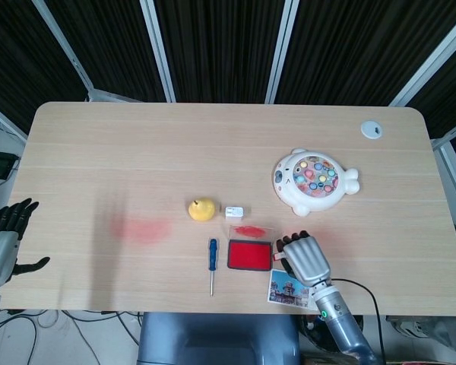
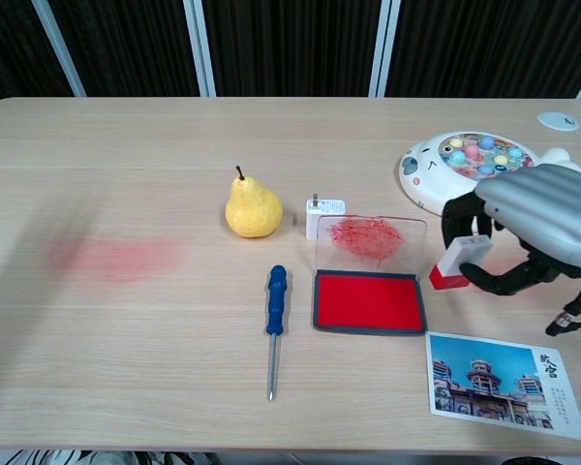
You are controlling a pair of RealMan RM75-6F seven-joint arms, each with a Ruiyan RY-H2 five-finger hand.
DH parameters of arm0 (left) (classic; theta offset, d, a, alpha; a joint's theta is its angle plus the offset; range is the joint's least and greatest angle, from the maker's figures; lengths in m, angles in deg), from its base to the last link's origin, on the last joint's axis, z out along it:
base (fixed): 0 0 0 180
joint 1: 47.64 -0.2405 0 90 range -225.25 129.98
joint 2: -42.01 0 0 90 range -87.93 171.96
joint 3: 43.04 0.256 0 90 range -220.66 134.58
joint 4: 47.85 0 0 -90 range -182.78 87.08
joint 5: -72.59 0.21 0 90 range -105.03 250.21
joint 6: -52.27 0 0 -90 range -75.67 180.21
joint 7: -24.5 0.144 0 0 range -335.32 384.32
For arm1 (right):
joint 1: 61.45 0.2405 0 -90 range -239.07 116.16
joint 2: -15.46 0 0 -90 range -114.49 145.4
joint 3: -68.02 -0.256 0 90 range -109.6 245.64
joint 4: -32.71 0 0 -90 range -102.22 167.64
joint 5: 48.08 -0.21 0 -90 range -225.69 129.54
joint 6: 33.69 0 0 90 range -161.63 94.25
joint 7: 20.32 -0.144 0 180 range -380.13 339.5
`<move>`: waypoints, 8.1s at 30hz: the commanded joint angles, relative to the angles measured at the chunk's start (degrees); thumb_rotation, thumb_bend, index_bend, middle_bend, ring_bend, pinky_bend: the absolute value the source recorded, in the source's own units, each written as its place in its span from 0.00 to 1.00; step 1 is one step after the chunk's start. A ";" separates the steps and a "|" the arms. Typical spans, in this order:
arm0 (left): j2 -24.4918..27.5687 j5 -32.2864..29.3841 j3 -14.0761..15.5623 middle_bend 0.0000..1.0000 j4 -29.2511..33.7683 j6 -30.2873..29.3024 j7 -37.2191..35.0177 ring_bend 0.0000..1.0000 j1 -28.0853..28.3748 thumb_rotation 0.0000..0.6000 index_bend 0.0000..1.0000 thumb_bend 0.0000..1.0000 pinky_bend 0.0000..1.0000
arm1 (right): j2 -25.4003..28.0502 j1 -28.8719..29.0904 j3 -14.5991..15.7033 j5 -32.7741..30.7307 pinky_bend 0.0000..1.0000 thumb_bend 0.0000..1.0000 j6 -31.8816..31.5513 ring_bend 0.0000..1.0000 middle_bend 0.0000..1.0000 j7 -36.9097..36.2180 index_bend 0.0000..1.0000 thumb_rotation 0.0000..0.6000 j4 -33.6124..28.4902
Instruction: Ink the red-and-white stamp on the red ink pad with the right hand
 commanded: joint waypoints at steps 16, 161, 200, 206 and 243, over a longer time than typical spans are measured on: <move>0.76 -0.40 0.05 0.00 0.36 1.06 -1.05 0.00 0.30 1.00 0.00 0.00 0.00 | -13.34 5.78 -3.35 -11.79 0.46 0.63 1.28 0.49 0.62 17.23 0.76 1.00 -0.22; 0.67 -1.80 0.12 0.00 1.68 1.67 -0.98 0.00 0.29 1.00 0.00 0.00 0.00 | -9.71 2.58 -2.95 -12.78 0.46 0.53 -1.22 0.41 0.53 -4.01 0.75 1.00 19.46; 0.81 -1.82 0.13 0.00 1.82 1.73 -0.78 0.00 0.24 1.00 0.00 0.00 0.00 | -10.04 1.72 -3.70 -14.03 0.41 0.45 -0.40 0.35 0.40 -1.07 0.56 1.00 19.48; 0.90 -1.83 0.17 0.00 1.84 1.82 -0.84 0.00 0.23 1.00 0.00 0.00 0.00 | -9.94 1.64 -3.75 -14.38 0.41 0.45 -0.35 0.34 0.38 -0.65 0.49 1.00 19.21; 1.15 -2.03 -0.02 0.00 1.87 1.43 -1.01 0.00 0.04 1.00 0.00 0.00 0.00 | -0.94 -1.01 -2.35 -11.68 0.27 0.20 -5.84 0.09 0.08 1.72 0.12 1.00 9.28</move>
